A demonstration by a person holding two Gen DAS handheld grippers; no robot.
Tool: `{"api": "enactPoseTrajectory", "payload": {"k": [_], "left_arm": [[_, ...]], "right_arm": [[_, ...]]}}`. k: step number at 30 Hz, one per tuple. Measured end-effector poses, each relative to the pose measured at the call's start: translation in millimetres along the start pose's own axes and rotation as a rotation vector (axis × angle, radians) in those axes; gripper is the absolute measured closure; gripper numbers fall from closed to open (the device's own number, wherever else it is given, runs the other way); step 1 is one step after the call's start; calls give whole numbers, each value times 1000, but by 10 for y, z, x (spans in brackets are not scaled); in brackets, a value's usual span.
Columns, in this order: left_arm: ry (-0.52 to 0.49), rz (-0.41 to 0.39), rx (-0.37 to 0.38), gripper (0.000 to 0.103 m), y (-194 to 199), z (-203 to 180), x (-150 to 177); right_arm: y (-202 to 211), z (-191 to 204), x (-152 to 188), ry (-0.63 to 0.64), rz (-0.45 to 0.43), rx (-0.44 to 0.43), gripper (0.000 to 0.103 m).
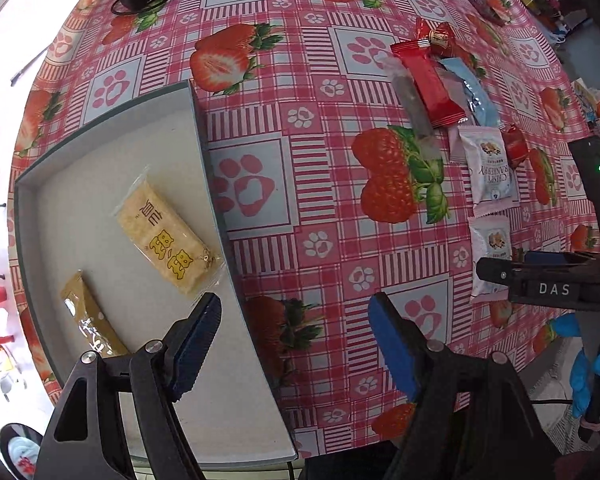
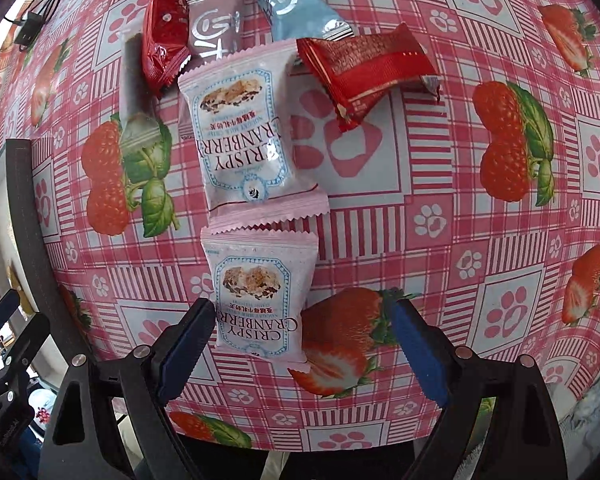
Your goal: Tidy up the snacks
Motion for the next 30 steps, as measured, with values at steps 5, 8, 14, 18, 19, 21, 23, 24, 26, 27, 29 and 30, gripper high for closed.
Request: {"api": "enactPoseTrajectory", "payload": {"k": [5,8,14,18,19,21,23,24,26,27,29,30], "left_arm": [[9,18,12,24,-31,-91,-227],[10,25,21,24,-69,-179,-406],[15,39,36,24,-215,-394,-828],[40,38,45,24,-328,-448,-1086],[47,42,42,24,-365,-448,-1151],[53,50,32,24,-437,-471,-1245],[49,51,34,24,-493,-481,-1304],[46,51,21,24,-515,-491,-1332],[27,49,-20,24,-569,-517,-1430],[14,42,-39,24,-579,-542,-1458],[-16,31,-71,24,-598,-564,-1493],[-21,22,-74,23,-611,-687,-1580]], "right_arm": [[-94,154,87,61,5,27,12],[-124,183,107,97,-18,72,0],[-159,-156,79,79,-6,81,0],[-153,-297,38,100,2,87,0],[-157,-244,34,101,3,85,0],[-185,-223,66,107,1,82,0],[-174,-246,82,110,-10,81,0],[-197,-229,139,112,-17,81,0],[-256,-165,193,111,-32,80,0],[-317,-67,274,112,-39,80,0],[-307,-62,326,117,-51,80,0],[-381,-3,439,122,-59,82,0]]}}
Point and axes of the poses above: each gripper's, at about its wrist camera, not at the fingertips, and y roughly against the way its jaws point, z to its left, x to its underside, the point moved 6 cm from there along -y, roughly the way its jaws point, and after that the axes turned 4 degrees about -y, right-handed, at the moved point
